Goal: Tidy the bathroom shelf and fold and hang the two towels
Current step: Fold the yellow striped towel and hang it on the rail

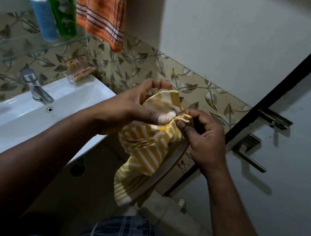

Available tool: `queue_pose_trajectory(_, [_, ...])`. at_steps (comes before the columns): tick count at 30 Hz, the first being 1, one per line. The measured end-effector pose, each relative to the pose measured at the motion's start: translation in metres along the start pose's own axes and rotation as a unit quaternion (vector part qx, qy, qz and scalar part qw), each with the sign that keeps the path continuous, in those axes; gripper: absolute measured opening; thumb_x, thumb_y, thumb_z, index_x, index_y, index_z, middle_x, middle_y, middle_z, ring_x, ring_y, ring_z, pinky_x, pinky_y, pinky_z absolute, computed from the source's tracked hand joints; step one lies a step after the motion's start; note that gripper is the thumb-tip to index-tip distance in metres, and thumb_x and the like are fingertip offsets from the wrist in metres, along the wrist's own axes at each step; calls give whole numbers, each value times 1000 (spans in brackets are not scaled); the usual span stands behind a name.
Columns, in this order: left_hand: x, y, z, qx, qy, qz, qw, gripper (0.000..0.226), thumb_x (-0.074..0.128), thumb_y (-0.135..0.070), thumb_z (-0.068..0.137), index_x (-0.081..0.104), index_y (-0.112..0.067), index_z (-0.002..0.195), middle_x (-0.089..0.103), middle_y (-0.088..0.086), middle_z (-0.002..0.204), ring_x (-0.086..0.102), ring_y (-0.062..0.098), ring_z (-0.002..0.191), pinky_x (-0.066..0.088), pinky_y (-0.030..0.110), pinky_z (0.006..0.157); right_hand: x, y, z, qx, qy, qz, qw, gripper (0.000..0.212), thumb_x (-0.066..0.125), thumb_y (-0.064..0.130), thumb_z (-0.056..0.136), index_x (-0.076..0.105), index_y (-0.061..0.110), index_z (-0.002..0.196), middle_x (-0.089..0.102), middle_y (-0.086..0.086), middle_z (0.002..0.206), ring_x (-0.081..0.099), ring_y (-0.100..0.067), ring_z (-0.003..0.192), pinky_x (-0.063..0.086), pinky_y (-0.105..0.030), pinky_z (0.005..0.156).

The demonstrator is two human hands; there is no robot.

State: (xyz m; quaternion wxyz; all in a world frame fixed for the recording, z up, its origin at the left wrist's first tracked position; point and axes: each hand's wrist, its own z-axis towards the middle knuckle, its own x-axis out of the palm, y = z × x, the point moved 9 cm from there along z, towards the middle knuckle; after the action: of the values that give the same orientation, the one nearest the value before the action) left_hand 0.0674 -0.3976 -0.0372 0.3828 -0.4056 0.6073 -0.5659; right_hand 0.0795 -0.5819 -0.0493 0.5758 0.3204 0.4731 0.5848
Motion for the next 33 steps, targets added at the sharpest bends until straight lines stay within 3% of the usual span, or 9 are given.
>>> queue_pose_trajectory(3, [5,-11,-2,23,-47,157,986,93,95,-27,68,45,-44,146,63,-11,135,67,12,120,59,35,96,1,0,1,-12,21,-22,999,18,77,6,91,76,17,105,76,2,107,72,-16,105,58,-34,90])
queue_pose_trajectory(8, [-13,-20,5,24,-166,108,980,19,72,-27,97,69,-28,116,78,1,104,76,21,94,63,44,86,7,9,3,-37,50,-26,998,17,76,5,92,76,18,103,76,3,105,71,-18,104,56,-30,90])
queue_pose_trajectory(10, [-15,-27,5,42,-178,129,975,8,69,-29,100,75,-24,101,78,0,92,76,18,85,60,39,75,7,11,6,-48,58,-35,997,16,77,6,91,76,16,103,76,2,105,71,-20,105,56,-30,91])
queue_pose_trajectory(13, [-16,-35,5,46,-195,130,971,18,70,-30,99,78,-20,86,77,-1,80,73,15,72,55,36,65,8,12,8,-66,60,-52,995,16,78,6,91,77,15,104,75,2,106,71,-21,105,57,-34,92])
queue_pose_trajectory(15, [-18,-34,7,34,-185,111,976,24,73,-35,95,81,-13,87,79,10,87,76,33,83,61,54,77,8,11,7,-75,56,-62,994,17,77,5,90,77,15,104,74,2,105,71,-20,104,56,-34,91])
queue_pose_trajectory(17, [-15,-33,9,22,-148,101,984,29,74,-39,90,81,-11,91,78,17,96,73,43,98,55,65,95,5,10,8,-84,44,-75,993,16,77,3,90,77,12,104,74,2,104,70,-19,102,55,-32,90])
queue_pose_trajectory(23, [5,-36,16,-18,24,157,987,25,71,-26,90,79,-8,105,79,9,107,76,25,104,60,44,94,-3,2,9,-82,39,-114,989,20,73,1,92,77,7,111,74,0,111,70,-15,107,58,-35,92])
queue_pose_trajectory(28, [1,-47,21,-28,-26,323,946,15,74,-32,95,78,-31,80,78,-11,82,74,4,77,56,29,69,-2,4,7,-75,34,-84,993,22,79,4,89,76,15,107,74,7,107,71,-14,104,58,-31,92])
queue_pose_trajectory(33, [1,-59,22,16,-94,378,921,19,72,-32,96,77,-20,83,74,2,77,70,19,73,59,41,66,0,7,9,-67,33,-58,996,22,79,6,88,76,21,104,75,8,105,71,-15,103,57,-30,90])
